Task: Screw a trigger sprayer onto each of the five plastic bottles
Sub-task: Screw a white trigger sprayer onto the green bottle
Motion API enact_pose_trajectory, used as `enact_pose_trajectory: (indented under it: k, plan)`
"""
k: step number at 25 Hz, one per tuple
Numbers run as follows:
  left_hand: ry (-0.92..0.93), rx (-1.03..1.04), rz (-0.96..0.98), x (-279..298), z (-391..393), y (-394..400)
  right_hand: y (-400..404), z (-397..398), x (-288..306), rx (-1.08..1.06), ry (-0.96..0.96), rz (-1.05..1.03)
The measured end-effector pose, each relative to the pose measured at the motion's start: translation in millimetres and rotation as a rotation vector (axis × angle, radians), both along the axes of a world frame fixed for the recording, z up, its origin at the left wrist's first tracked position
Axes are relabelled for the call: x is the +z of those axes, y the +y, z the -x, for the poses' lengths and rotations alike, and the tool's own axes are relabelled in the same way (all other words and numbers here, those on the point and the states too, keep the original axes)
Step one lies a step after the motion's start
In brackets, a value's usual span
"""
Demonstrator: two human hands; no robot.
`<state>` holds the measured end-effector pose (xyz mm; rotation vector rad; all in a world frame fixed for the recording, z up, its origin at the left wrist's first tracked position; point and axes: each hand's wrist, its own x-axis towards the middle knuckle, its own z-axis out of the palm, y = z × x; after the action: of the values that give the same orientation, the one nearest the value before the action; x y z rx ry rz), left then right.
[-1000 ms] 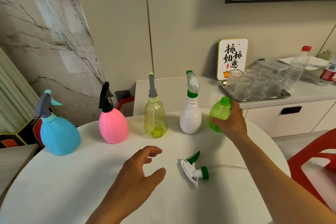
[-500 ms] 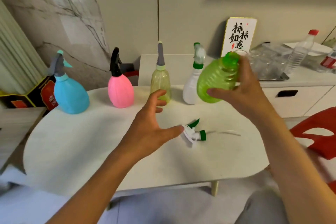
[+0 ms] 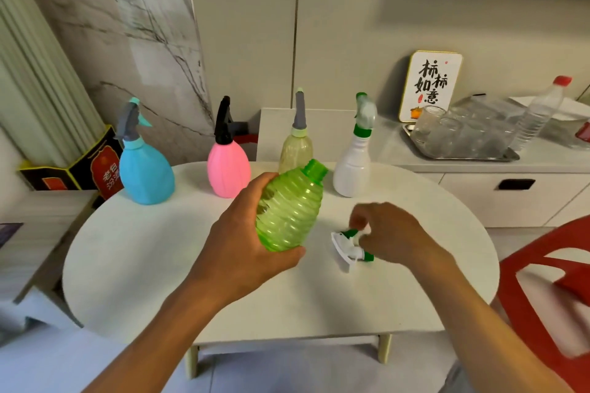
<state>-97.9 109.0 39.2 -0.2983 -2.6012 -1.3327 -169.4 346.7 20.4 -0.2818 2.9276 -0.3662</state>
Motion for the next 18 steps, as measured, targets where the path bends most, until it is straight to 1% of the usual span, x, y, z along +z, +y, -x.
enact_pose_trajectory:
  k: [1, 2, 3, 4, 5, 6, 7, 8, 9, 10, 11, 12, 13, 14, 15, 16, 18]
  plan:
    - [-0.013, 0.014, 0.012, -2, 0, -4, -5, 1, -15, -0.011, 0.000, -0.250]
    - [-0.025, 0.023, 0.018, -4, 0, -7, -9, 1, -28, -0.033, -0.003, -0.383]
    - [-0.034, 0.030, 0.023, -5, -1, -9, -12, 1, -38, -0.061, 0.002, -0.439]
    - [-0.037, 0.034, 0.037, -5, -1, -12, -14, 2, -42, -0.084, 0.033, -0.452]
    - [-0.033, 0.041, 0.068, -6, -2, -13, -15, 5, -42, -0.099, 0.066, -0.440]
    - [-0.023, 0.051, 0.116, -6, -2, -15, -14, 9, -38, -0.117, 0.108, -0.364]
    - [-0.008, 0.066, 0.171, -7, -3, -16, -12, 11, -30, -0.145, 0.155, -0.197]
    - [0.012, 0.086, 0.221, -8, -3, -17, -10, 12, -21, -0.179, 0.223, 0.038]
    - [0.031, 0.110, 0.258, -9, -3, -19, -9, 9, -9, -0.223, 0.315, 0.340]
    - [0.044, 0.133, 0.283, -10, -3, -20, -7, 7, 3, -0.255, 0.412, 0.690]
    - [0.049, 0.150, 0.298, -11, -3, -21, -5, 3, 17, -0.273, 0.463, 1.040]
    - [0.049, 0.160, 0.309, -12, -2, -20, -2, 0, 29, -0.280, 0.436, 1.329]
    - [0.049, 0.164, 0.319, -13, -1, -20, 3, -2, 36, -0.277, 0.358, 1.541]
    - [0.047, 0.166, 0.335, -14, 0, -19, 7, -2, 39, -0.276, 0.273, 1.678]
    - [0.045, 0.168, 0.355, -15, 0, -18, 11, -1, 39, -0.288, 0.207, 1.751]
    - [0.040, 0.171, 0.372, -16, 1, -17, 14, 0, 38, -0.303, 0.168, 1.786]
    - [0.033, 0.177, 0.383, -18, 1, -15, 18, 0, 35, -0.326, 0.155, 1.817]
